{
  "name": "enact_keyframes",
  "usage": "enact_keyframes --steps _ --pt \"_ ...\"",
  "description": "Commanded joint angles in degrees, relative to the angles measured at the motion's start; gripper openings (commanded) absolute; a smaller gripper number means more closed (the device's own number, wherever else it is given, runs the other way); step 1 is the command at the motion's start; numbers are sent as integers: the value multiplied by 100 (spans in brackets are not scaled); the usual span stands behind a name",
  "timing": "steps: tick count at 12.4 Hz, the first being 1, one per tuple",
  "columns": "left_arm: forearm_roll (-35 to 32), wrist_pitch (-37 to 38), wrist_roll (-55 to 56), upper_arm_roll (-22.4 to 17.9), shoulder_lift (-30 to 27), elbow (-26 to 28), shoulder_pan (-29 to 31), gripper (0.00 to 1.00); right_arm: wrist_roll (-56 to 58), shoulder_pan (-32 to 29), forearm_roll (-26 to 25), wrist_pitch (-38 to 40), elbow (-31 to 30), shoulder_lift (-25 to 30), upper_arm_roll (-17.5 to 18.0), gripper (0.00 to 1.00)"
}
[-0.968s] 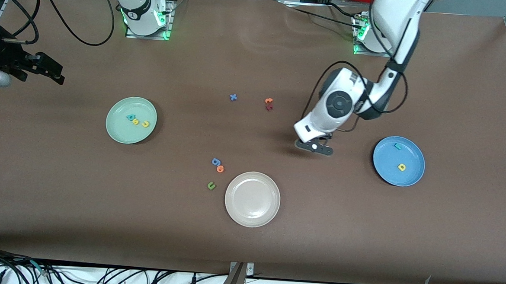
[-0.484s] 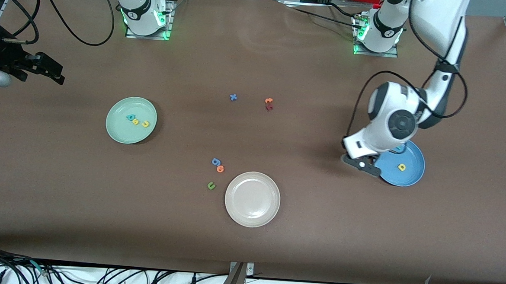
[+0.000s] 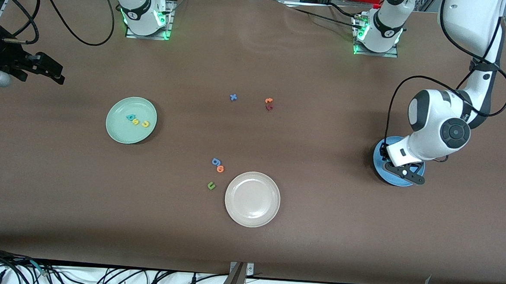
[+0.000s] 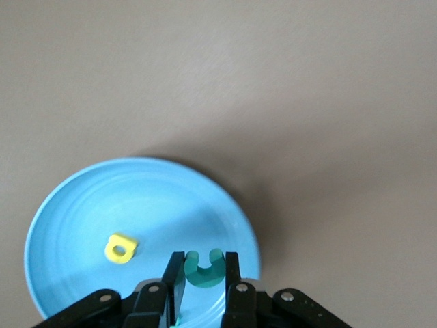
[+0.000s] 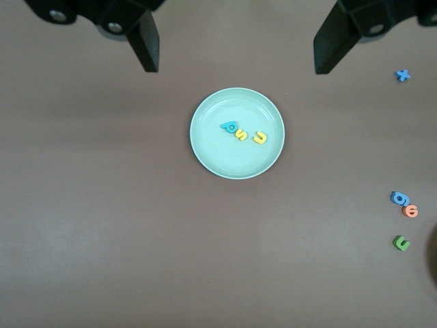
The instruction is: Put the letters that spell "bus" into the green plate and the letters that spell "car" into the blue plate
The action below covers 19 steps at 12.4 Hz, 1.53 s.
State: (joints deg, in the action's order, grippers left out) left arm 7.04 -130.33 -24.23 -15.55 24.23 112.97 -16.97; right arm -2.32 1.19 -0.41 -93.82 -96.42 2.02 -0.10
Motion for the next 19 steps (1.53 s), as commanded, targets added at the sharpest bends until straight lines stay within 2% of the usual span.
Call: enact_keyframes --steps 1,3,6,8,9,14,17,19 --pt "-45 -123 -257 -18 248 14 176 17 83 -13 -3 -14 0 18 10 100" --pt "-45 -159 -257 -18 406 14 203 27 83 -4 -3 -14 0 27 10 100" --pt "-45 -203 -249 -18 407 6 203 64 83 -4 -3 -14 9 27 10 100" --pt "-45 -203 -248 -18 372 -30 203 80 74 -4 -3 -14 9 27 10 100" --pt "-45 -186 -248 -18 311 -38 203 100 74 -4 -3 -14 9 18 10 100" --pt "-45 17 -152 17 -971 -39 150 100 74 -4 -3 -14 0 18 10 100" --pt "-36 -123 -143 87 -1464 -30 141 100 83 4 -3 -14 9 27 18 100" --pt "17 -439 -143 105 -1553 -21 141 100 83 -4 -3 -14 9 27 18 100"
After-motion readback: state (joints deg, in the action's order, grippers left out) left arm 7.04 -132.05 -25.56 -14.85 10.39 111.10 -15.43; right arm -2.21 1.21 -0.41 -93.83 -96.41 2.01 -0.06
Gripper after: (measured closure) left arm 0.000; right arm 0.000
